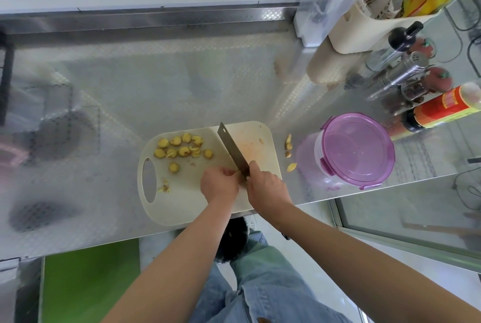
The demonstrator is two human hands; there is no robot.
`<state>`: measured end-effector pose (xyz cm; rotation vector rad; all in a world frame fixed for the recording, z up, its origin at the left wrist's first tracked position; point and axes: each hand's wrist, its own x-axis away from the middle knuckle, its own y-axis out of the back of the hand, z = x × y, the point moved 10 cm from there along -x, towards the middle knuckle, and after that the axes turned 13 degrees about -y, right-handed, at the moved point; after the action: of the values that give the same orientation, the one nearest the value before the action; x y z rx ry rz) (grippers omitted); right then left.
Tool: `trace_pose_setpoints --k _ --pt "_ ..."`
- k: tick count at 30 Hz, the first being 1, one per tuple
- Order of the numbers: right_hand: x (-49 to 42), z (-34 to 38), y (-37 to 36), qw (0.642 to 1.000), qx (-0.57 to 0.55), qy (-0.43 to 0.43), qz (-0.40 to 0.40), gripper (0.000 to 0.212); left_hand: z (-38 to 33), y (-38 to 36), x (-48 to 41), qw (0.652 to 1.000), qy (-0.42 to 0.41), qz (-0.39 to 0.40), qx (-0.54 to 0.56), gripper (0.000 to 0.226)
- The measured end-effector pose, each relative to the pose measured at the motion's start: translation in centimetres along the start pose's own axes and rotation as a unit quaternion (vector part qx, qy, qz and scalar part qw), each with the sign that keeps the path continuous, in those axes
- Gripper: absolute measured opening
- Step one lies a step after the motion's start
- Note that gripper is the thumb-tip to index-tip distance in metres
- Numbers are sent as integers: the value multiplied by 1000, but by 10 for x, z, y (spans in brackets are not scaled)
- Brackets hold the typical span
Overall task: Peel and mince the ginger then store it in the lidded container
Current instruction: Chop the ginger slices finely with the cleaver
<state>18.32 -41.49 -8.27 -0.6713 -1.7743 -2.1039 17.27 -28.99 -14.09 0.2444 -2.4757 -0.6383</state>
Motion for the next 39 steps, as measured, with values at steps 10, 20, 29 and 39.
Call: trace_pose_setpoints --k 10,20,29,39 --pt "-1 -6 17 996 -83 15 -23 11 9 -3 -1 997 27 -4 73 20" --pt "4 -8 9 999 -43 18 0 12 6 0 2 996 30 -3 82 21" --pt "-2 -3 -3 1000 -21 5 14 5 0 1 3 998 14 -6 59 13" --pt "-5 -3 9 996 -81 9 -19 13 0 3 6 997 25 -7 72 21"
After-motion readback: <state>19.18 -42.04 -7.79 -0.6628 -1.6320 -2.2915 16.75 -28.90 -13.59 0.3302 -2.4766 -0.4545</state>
